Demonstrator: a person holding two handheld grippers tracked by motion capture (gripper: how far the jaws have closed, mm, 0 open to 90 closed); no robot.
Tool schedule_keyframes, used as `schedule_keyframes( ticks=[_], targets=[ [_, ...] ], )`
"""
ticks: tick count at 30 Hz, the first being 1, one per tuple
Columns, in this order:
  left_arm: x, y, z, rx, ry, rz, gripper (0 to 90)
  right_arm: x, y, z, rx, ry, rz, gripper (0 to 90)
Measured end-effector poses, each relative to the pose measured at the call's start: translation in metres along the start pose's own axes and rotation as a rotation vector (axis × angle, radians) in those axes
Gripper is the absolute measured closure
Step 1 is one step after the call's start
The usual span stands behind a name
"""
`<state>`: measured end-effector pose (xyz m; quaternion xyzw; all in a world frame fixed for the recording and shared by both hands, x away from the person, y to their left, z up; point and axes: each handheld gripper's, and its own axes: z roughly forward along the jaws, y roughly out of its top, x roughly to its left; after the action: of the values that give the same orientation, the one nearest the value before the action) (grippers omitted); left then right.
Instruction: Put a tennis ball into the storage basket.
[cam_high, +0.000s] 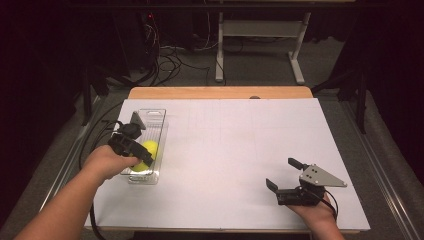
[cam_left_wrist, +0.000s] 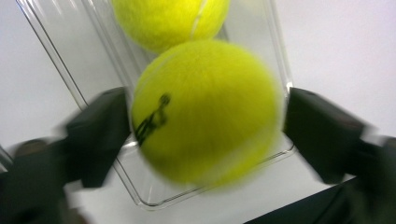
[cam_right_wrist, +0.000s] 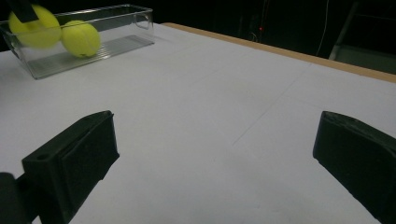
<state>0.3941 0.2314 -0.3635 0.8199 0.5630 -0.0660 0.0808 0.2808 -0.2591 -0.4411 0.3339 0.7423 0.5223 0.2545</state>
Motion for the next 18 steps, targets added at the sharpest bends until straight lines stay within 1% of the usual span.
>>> schedule_keyframes(
  ticks=[2, 3, 5, 10, 12, 16, 18],
  targets=[
    [-0.0012, 0.0005, -0.0004, 0.001, -0.002, -0.002, 1.4, 0.0001, 0.0002, -0.0002, -0.001, 0.000, 0.000, 0.2],
    [-0.0031, 0.0012, -0.0005, 0.021, 0.004, 0.009, 0.6, 0.0001, 0.0002, -0.0001, -0.001, -0.001, -0.001, 0.2],
    [-0.0046, 0.0016, 0.0007, 0.026, 0.025, 0.009, 0.6, 0.0000, 0.0002, 0.0000, -0.002, 0.001, 0.000, 0.2],
    [-0.0043, 0.0023, 0.0018, 0.036, 0.029, 0.009, 0.6, -0.0003, 0.0001, -0.0001, -0.001, 0.000, -0.001, 0.2],
    [-0.0041, 0.0023, 0.0016, 0.037, 0.023, 0.010, 0.6, -0.0004, 0.0001, -0.0002, -0.001, -0.001, 0.000, 0.2],
    [-0.0052, 0.0018, 0.0013, 0.044, 0.026, 0.020, 0.6, -0.0007, 0.0001, -0.0003, -0.001, -0.002, 0.001, 0.2],
    [-0.0062, 0.0016, 0.0013, 0.042, 0.021, 0.025, 0.6, -0.0006, 0.0002, -0.0003, -0.001, -0.002, 0.001, 0.2]
  ],
)
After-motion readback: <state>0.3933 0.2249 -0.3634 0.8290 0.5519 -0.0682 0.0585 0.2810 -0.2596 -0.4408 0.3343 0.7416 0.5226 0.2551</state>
